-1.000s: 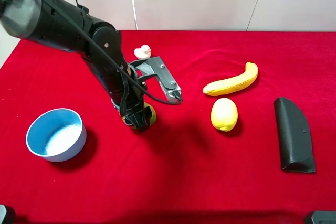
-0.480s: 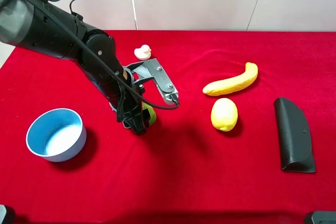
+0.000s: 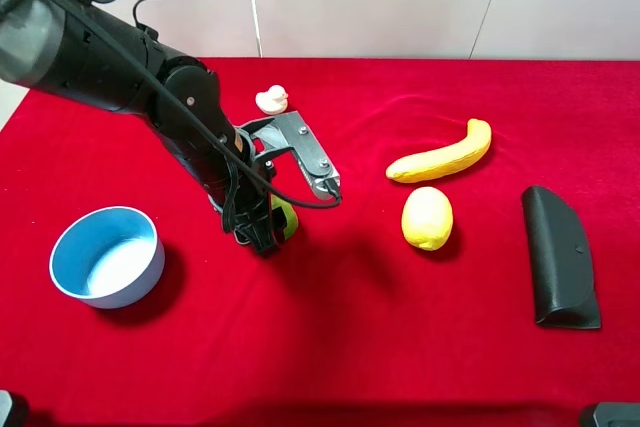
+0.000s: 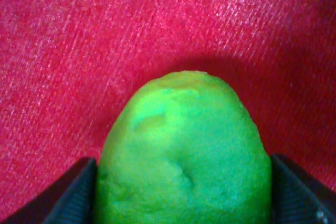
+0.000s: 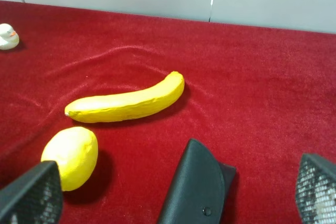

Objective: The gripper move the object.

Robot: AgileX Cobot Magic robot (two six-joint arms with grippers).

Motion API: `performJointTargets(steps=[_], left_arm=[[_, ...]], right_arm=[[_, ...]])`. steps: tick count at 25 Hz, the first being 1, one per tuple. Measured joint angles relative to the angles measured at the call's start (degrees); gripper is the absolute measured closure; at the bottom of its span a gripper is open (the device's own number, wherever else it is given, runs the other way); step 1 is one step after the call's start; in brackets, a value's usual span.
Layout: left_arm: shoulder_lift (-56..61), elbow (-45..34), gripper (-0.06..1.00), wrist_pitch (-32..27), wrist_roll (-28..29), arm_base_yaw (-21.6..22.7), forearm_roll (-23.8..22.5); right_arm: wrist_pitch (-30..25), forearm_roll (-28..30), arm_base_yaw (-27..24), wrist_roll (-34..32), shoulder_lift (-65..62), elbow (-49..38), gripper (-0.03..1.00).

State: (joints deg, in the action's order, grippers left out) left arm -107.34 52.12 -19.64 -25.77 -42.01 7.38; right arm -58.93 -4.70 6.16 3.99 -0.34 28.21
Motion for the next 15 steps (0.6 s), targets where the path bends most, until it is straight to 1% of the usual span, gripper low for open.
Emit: performJointTargets(steps=[13,15], left_arm=[[0.0,-0.1,0.32,1.1,0.0,0.0,0.0],[-0.1,-0.2,0.30,1.2,0.0,-0.1,0.0]], right_arm=[[0.0,0.0,0.0,0.0,0.0,0.0,0.27],[0.0,0.0,0.0,0.0,0.0,0.0,0.27]])
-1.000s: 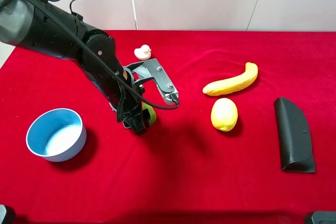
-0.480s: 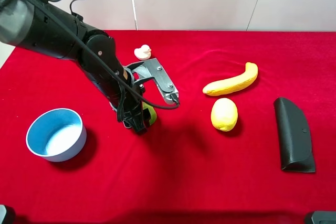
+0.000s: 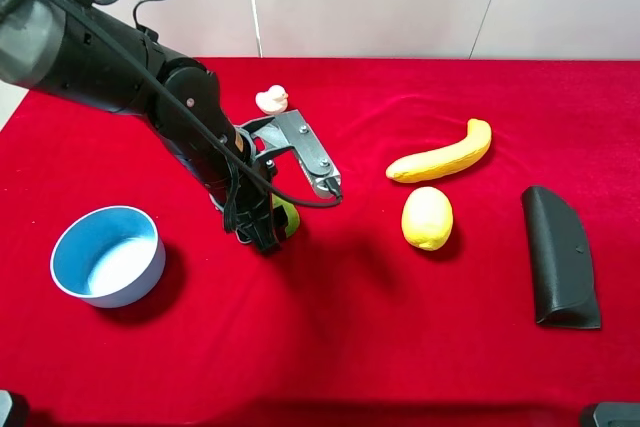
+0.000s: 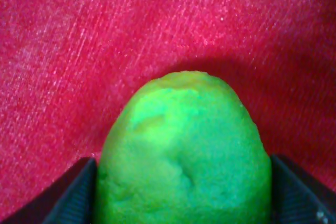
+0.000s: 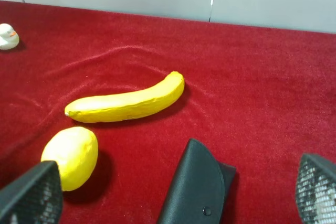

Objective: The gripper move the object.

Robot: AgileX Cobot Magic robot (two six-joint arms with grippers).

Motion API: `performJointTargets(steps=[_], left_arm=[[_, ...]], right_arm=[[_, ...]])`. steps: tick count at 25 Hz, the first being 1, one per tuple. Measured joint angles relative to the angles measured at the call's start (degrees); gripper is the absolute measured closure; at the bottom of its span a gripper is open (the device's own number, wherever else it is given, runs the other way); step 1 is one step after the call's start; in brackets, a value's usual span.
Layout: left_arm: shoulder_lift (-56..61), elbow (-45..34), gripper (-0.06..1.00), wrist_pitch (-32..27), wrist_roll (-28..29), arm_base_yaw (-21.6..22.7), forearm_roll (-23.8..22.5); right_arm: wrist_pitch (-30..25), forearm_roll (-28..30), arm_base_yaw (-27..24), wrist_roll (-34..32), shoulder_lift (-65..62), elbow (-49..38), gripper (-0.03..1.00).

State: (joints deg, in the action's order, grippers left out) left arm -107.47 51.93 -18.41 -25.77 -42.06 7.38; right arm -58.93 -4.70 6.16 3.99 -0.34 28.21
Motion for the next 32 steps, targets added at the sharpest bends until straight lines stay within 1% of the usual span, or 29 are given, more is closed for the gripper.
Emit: performJointTargets(steps=[1,4,7,8,10,15,32], left_arm=[[-0.4,-0.1,0.28,0.0,0.0,0.0,-0.1],[-0.9,-0.3,0.17,0.0,0.0,-0.1,-0.2],[-0.9,-0.3,0.04,0.1,0.0,-0.1,-0.2],[-0.9,-0.3,0.00,0.1,0.0,-0.1,-0.2],[-0.9,-0.3,-0.03,0.2,0.0,-0.1,-0.2],[-0.9,-0.3,-0.05,0.2,0.0,-0.1,-0.2],[-0.5,-0.4,-0.05,1.5,0.4,-0.1,-0.2]], right_arm=[[0.0,0.0,0.0,0.0,0.0,0.0,0.27],[0.0,0.0,0.0,0.0,0.0,0.0,0.27],[0.0,0.0,0.0,0.0,0.0,0.0,0.27],[0.0,0.0,0.0,0.0,0.0,0.0,0.27],[0.0,0.0,0.0,0.0,0.0,0.0,0.27],[0.0,0.0,0.0,0.0,0.0,0.0,0.27],[0.0,0.0,0.0,0.0,0.0,0.0,0.27]])
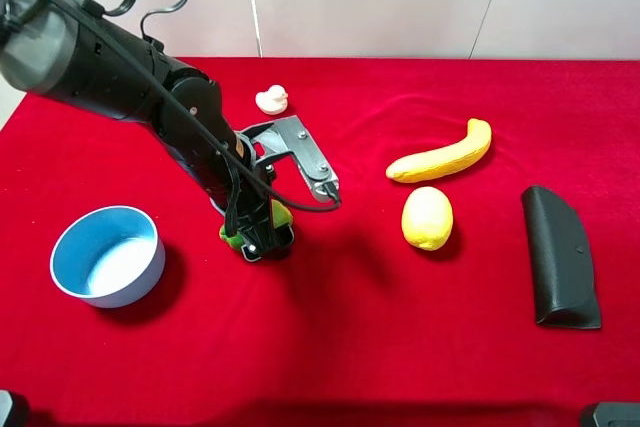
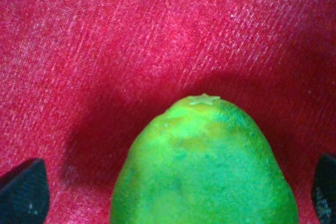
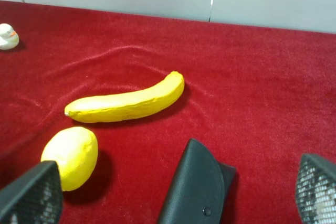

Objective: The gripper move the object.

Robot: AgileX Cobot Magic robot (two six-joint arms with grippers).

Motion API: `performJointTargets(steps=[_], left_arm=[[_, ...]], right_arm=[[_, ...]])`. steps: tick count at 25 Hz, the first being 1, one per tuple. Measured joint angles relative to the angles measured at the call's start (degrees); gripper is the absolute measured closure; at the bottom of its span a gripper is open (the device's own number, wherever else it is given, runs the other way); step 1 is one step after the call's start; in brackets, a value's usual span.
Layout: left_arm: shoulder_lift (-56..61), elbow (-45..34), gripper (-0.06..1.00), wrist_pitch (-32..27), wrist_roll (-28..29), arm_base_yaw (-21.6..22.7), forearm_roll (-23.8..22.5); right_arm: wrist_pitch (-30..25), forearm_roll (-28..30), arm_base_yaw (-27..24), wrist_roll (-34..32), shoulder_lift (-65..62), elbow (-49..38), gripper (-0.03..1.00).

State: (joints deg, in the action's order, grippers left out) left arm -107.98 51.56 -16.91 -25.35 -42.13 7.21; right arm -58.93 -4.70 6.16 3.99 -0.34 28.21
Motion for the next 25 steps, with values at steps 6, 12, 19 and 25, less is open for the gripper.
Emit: performJointTargets(steps=[6,12,19,25], left_arm=[[5.0,0.0,-0.05,-0.3,0.0,0.0,0.0],[13.3,0.0,-0.05,-6.1,1.7,0.0,0.0],[23.6,0.0,-0.05,-17.8,5.6,0.0,-0.3],[31.8,0.0,-0.05,-30.7,12.5,0.0,-5.9]], right_arm=[[0.0,0.0,0.0,0.0,0.0,0.0,0.27],[0.0,0.0,0.0,0.0,0.0,0.0,0.27],[0.0,0.0,0.0,0.0,0.0,0.0,0.27],[0.0,0.0,0.0,0.0,0.0,0.0,0.27]])
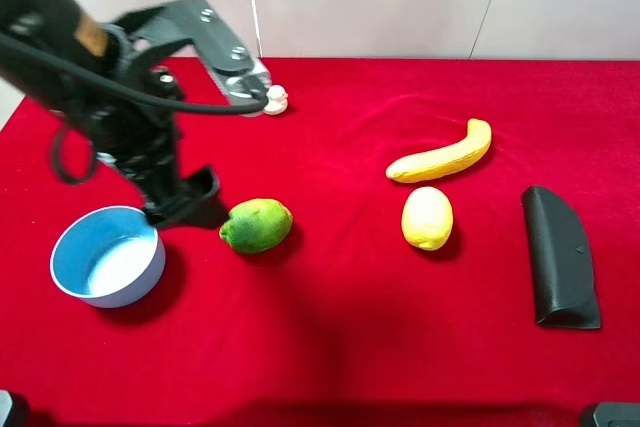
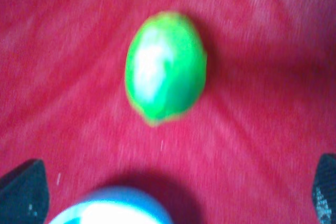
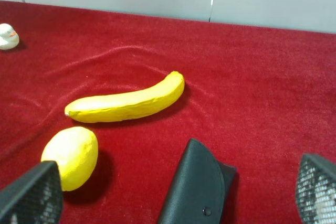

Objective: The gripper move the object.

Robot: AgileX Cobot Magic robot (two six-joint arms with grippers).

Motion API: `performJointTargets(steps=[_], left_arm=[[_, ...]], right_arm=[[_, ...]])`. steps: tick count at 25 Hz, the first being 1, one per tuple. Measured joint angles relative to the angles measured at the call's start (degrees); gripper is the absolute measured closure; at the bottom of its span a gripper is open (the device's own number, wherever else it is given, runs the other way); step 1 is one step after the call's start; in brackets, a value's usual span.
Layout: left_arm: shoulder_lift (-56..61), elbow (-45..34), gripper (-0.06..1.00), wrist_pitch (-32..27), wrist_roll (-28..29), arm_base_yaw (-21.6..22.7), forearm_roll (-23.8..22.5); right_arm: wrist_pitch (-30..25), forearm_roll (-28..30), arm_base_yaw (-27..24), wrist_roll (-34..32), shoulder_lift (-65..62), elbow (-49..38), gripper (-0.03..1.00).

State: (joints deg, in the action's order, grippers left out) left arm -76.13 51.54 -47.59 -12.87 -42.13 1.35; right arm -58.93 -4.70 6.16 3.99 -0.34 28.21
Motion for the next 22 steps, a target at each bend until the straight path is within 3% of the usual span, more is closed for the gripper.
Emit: performJointTargets(steps=[4,9,16,22], left_arm=[[5.2,0.0,-0.05,-6.9,2.5,0.0,-4.2],[10.9,-0.9,-0.05,-11.9,4.3,0.0,-4.9],[18.4,-10.3,-0.05,-13.3,5.7,0.0,-4.9],[24.7,-17.8,-0.05,-13.1,11.2,0.0,-4.9]], right_arm=[[0.0,0.0,0.0,0.0,0.0,0.0,0.27],[0.0,0.0,0.0,0.0,0.0,0.0,0.27],[0.0,0.0,0.0,0.0,0.0,0.0,0.27],[0.0,0.0,0.0,-0.1,0.0,0.0,0.27]])
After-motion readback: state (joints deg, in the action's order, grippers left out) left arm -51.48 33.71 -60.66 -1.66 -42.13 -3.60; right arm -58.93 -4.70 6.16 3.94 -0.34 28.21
